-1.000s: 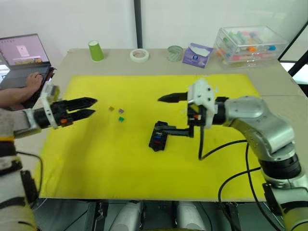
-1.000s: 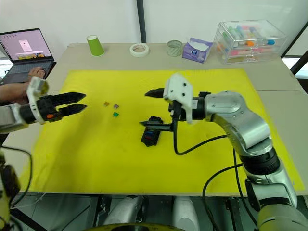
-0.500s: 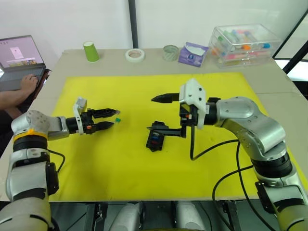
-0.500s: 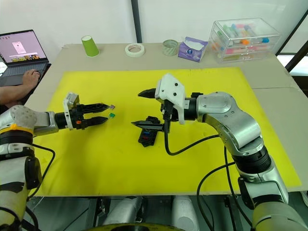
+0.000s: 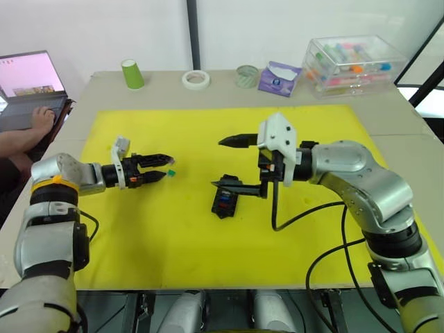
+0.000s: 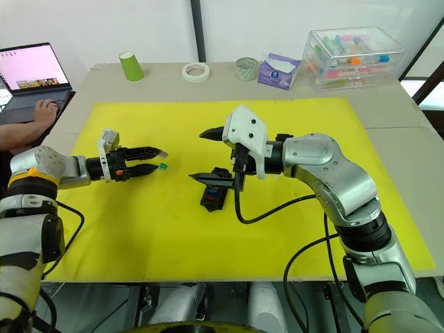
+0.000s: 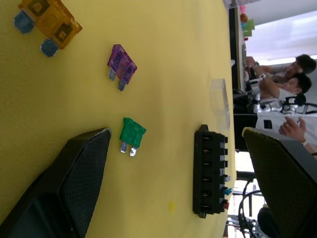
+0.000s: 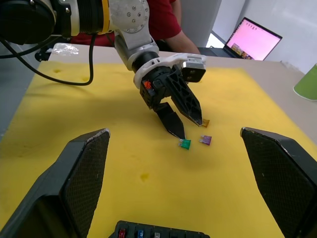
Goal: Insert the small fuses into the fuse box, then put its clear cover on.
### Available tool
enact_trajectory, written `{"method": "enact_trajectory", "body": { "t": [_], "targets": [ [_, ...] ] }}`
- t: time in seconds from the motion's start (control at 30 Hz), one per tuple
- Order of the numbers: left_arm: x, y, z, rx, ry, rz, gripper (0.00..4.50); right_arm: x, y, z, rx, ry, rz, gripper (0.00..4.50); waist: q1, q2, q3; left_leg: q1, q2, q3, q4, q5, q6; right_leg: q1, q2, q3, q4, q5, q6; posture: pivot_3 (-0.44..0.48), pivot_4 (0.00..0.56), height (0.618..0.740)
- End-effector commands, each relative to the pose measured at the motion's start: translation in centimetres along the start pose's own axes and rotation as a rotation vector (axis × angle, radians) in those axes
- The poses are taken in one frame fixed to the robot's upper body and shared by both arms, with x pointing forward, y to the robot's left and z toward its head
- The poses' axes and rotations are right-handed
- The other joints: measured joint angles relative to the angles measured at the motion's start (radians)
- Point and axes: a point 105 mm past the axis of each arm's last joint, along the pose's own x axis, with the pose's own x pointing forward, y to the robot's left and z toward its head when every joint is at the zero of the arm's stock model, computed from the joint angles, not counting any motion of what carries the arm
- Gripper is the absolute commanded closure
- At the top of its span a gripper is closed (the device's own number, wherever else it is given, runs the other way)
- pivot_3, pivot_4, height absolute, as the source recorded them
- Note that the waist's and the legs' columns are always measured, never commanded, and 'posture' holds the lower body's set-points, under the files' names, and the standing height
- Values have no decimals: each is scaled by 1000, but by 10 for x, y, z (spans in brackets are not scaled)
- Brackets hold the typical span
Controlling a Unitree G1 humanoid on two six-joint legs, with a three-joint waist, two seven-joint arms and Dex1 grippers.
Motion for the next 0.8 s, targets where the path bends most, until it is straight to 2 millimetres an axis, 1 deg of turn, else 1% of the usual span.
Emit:
{"method": "enact_trajectory", "body": {
  "t": [0.03,0.07,0.2,0.23,0.33,0.43,0.53,0.67,0.7,0.8],
  "targets": [
    [-2,0,3,14,4,11,0,-3,1,17,-58,-41,-8,27,1,0,0,0,0,0,0,0,0,0,0,0,0,0,0,0,150,740],
    [-4,1,3,19,4,20,0,-3,1,17,-57,-41,-8,27,1,0,0,0,0,0,0,0,0,0,0,0,0,0,0,0,150,740],
    [-24,7,11,27,-37,72,0,-4,1,17,-56,-39,-14,27,-8,0,0,0,0,0,0,0,0,0,0,0,0,0,0,0,150,740],
    [-31,7,14,26,-59,77,0,-4,1,18,-56,-41,-16,27,-10,0,0,0,0,0,0,0,0,0,0,0,0,0,0,0,150,740],
    [-44,5,24,17,-116,82,0,-4,0,20,-53,-50,-22,27,-16,0,0,0,1,0,-1,0,0,-2,0,0,1,0,0,0,150,740],
    [-52,3,34,16,-173,84,0,-3,-1,21,-52,-57,-20,27,-16,0,0,0,1,0,-1,0,0,-4,0,0,2,0,0,0,150,740],
    [-55,1,39,23,-193,88,0,-2,-2,22,-53,-60,-18,27,-11,0,0,0,0,0,-1,0,0,-4,0,0,2,0,0,0,150,740],
    [-54,4,43,25,-221,103,0,-2,-3,23,-53,-64,-18,27,-6,-1,0,-1,-1,0,0,0,0,-3,0,0,2,0,0,0,150,740],
    [-52,6,44,22,-232,108,0,-1,-3,24,-53,-65,-18,27,-7,-1,0,-1,-1,0,0,0,0,-4,0,0,2,0,0,0,150,740],
    [-41,8,45,12,-253,92,0,-1,-3,25,-52,-67,-17,27,-9,-1,0,-1,-1,0,-1,0,0,-4,0,0,3,0,0,0,150,740]
  ]
}}
